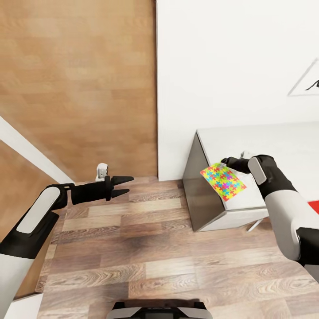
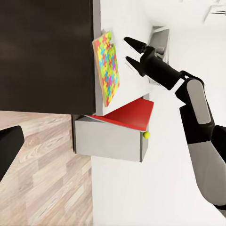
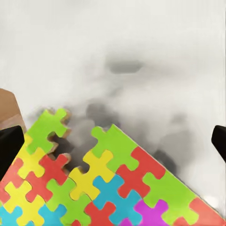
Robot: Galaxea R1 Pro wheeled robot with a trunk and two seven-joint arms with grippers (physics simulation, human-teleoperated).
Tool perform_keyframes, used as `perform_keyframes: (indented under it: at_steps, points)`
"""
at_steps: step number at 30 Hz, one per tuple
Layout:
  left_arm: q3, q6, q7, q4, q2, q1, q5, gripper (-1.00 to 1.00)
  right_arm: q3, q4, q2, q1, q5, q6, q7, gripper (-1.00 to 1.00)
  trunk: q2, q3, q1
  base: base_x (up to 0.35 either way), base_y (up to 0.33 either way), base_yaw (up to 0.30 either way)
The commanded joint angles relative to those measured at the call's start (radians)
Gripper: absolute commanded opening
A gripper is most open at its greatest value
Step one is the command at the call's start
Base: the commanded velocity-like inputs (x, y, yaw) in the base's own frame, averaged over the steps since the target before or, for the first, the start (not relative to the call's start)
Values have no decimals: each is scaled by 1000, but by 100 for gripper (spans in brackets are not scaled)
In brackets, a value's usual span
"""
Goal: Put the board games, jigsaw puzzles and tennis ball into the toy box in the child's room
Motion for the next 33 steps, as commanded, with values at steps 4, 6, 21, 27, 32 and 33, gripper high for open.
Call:
perform_keyframes:
  at_steps: [4, 6, 21, 27, 32, 33]
  points:
    - [-2, 1, 0, 0, -1, -1, 1, 100, -3, -30, -1, 1, -10, 42, -7, 100, -2, 4, 1, 0, 0, -144]
    - [-3, 1, 0, 0, -1, -1, 1, 100, -11, -33, -1, 1, -10, 48, -7, 100, -2, 7, 1, 0, 0, -150]
    - [-7, 1, 1, 0, 0, -1, -5, 100, -156, -281, -34, 69, -19, 269, 305, 100, -2, 28, 1, 0, 0, -152]
    - [0, 1, 7, 3, 7, 7, -14, 100, -334, -634, -44, 360, -71, 360, 778, 100, -2, 37, 1, 0, 0, -121]
    - [3, 1, 9, 13, 8, 14, -96, 100, -438, -742, -44, 555, -129, 360, 977, 100, -2, 45, 1, 0, 0, -98]
    - [3, 1, 8, 18, 8, 16, -120, 100, -458, -760, -44, 605, -150, 360, 1026, 100, -2, 46, 1, 0, 0, -97]
